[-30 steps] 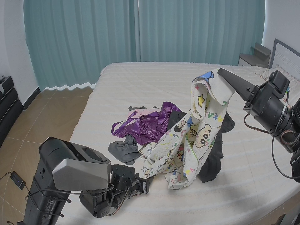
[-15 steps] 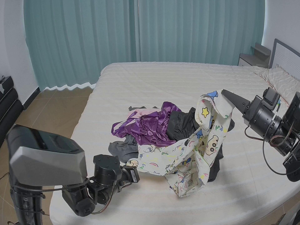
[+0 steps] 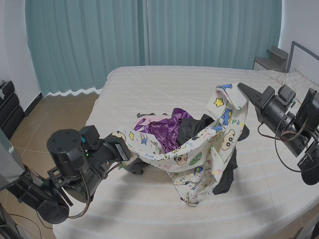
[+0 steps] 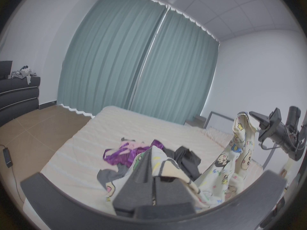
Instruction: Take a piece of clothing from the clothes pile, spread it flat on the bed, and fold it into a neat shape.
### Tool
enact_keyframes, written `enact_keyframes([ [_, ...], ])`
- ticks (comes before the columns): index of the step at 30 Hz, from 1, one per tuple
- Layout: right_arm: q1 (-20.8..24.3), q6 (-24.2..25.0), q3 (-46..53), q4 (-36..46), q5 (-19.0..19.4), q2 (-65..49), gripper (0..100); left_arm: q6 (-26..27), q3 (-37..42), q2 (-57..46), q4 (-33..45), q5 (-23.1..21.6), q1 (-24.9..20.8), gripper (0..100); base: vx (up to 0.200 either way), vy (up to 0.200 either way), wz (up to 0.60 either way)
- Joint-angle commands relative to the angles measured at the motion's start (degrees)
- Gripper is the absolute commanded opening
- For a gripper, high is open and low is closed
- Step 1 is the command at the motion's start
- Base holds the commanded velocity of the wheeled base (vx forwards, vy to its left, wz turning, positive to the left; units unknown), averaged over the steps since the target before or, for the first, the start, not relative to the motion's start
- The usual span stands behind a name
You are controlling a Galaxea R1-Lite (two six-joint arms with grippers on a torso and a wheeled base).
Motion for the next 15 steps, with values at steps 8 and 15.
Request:
enact_keyframes([
  [8, 6.5, 1.7, 6.5, 4.5, 5.2, -11.3, 0, -4.1, -3.6, -7.0, 1.3, 1.2, -1.2, 0, 0.0, 0.0, 0.0],
  [15, 6.3, 5.6, 11.5, 4.2, 5.6, -4.2, 0, -11.9, 0.2, -3.4, 1.2, 0.8, -2.1, 0, 0.0, 0.0, 0.0],
])
